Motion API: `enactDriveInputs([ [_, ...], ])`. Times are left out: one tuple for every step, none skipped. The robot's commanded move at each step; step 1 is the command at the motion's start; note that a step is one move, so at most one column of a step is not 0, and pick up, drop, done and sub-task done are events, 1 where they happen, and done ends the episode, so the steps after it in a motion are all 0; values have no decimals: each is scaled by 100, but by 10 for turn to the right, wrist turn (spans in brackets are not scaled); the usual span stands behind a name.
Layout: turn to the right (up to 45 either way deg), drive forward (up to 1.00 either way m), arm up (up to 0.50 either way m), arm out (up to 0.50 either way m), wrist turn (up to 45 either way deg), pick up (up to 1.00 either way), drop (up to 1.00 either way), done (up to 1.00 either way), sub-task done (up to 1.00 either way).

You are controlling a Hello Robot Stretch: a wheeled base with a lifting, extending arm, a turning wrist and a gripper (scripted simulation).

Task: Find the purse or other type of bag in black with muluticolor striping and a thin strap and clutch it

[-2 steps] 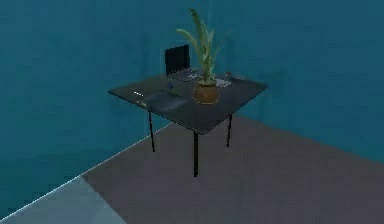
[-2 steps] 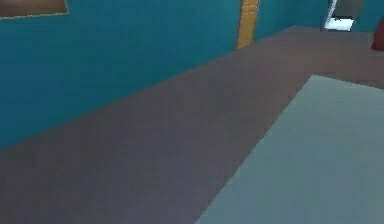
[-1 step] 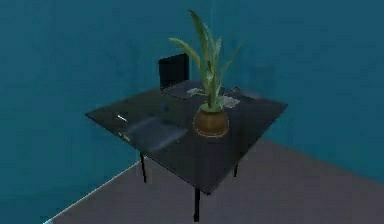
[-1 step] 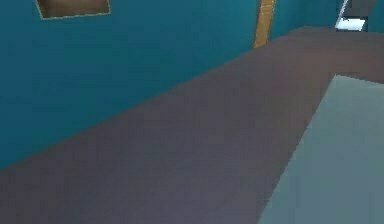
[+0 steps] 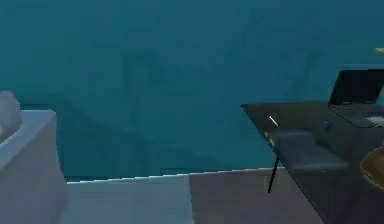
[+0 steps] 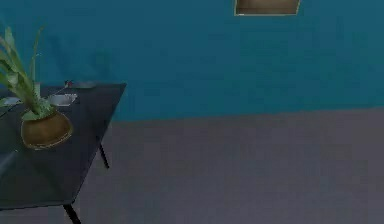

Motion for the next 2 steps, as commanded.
enactDriveInputs([
  [-450,0,0,0,0,0,0,0,0],
  [-150,0,0,0,0,0,0,0,0],
])
